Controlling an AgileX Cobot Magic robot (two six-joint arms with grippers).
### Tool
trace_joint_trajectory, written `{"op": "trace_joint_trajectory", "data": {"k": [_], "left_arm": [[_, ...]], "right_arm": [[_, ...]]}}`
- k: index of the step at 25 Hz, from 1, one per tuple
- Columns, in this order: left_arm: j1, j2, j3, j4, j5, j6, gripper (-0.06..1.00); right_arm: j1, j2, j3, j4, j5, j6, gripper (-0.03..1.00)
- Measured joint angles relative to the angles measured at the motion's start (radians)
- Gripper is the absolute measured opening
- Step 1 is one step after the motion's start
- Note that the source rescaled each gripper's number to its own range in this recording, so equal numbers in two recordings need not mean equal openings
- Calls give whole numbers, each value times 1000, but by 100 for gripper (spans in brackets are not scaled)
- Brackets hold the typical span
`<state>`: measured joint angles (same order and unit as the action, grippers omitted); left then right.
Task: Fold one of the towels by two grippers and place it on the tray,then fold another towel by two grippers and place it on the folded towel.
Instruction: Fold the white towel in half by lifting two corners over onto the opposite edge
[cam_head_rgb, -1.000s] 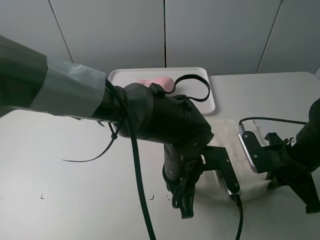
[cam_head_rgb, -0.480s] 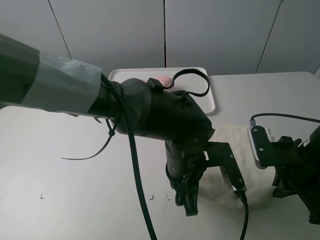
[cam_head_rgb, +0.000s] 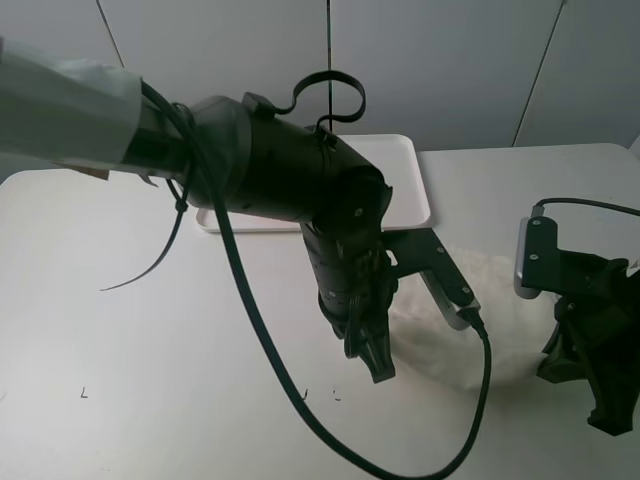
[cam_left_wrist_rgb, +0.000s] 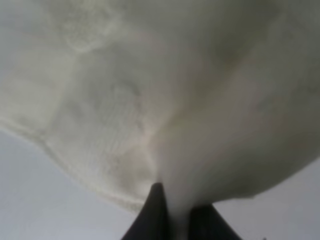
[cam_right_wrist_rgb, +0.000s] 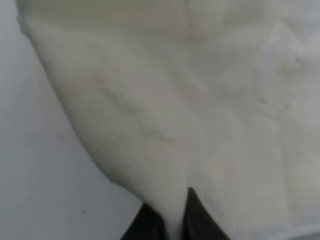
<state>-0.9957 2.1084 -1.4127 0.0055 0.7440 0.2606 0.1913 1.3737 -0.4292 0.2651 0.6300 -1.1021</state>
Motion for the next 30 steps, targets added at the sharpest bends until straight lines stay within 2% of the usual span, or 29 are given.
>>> {"op": "trace_joint_trajectory", "data": {"k": [7, 12, 17, 19, 24, 27, 29, 30], "left_arm": [[75, -30, -4, -145, -39, 45, 0], [78, -30, -4, -182, -94, 50, 0], [78, -30, -4, -186, -174, 36, 0], [78, -30, -4, -158, -198, -8, 0], [78, -30, -4, 6, -250, -201, 0], [78, -30, -4, 51, -269, -254, 0], [78, -30, -4, 56, -282, -278, 0], [79, -30, -4, 60, -287, -294, 1]], "right_arm": [[0, -29, -20, 19, -28, 345, 0], [0, -29, -24, 19, -119, 531, 0], [0, -29, -24, 8, -207, 699, 0], [0, -29, -24, -11, -244, 770, 0], [0, -29, -24, -65, -324, 919, 0], [0, -27, -24, -80, -382, 974, 0], [0, -27, -24, -89, -417, 989, 5], [0, -27, -24, -94, -430, 991, 11]]}}
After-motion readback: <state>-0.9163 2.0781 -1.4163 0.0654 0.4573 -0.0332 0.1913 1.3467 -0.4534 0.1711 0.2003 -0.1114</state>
